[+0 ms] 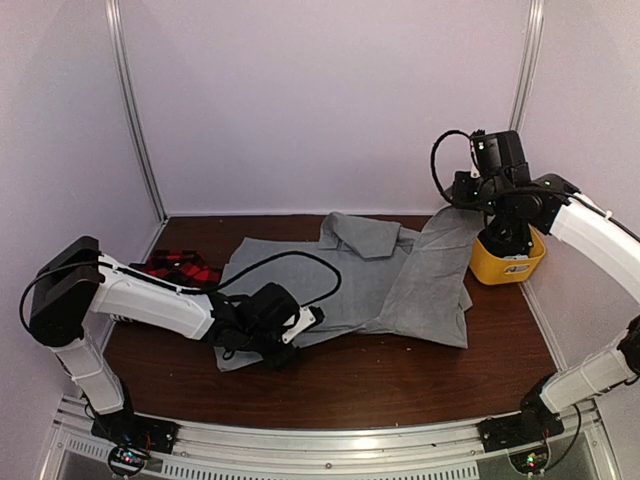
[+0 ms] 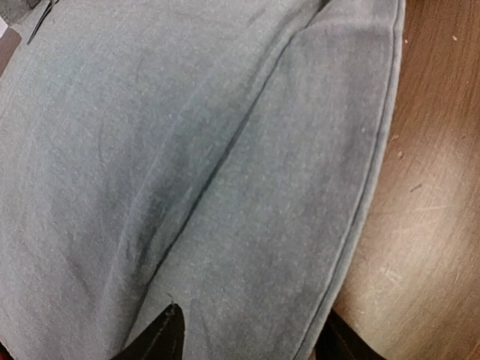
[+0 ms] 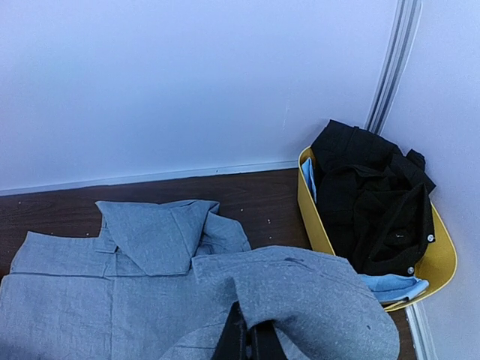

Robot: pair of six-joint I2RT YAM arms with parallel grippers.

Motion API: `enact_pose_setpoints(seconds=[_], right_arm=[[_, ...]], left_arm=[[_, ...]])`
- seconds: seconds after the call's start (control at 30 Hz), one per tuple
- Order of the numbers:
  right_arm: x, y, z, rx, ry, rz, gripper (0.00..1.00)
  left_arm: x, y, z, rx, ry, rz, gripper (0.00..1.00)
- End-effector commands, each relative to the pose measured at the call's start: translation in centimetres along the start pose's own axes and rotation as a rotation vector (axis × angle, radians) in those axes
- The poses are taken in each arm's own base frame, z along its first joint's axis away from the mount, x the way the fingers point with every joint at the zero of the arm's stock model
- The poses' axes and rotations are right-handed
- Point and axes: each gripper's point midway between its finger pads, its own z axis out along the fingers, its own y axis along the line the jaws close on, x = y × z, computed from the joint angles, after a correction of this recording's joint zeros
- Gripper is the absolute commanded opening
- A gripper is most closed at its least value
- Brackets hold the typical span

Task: Fold and stack the long sleeve shirts
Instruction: Pick up the shirt from the center of the board.

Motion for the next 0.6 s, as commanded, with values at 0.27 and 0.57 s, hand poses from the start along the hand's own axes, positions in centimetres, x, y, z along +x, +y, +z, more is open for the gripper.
enact_pose_setpoints(seconds=[0.27, 0.57], right_arm=[[-1.4, -2.8, 0.0, 0.067, -0.013, -0.008, 0.00], [-1.2, -3.8, 0.3, 0.094, -0.005, -0.008, 0.00]], left_arm=[[3.5, 2.4, -1.1, -0.149, 0.146, -0.091, 0.57], [3.5, 5.4, -3.5, -0.316, 0.196, -0.152, 0.56]])
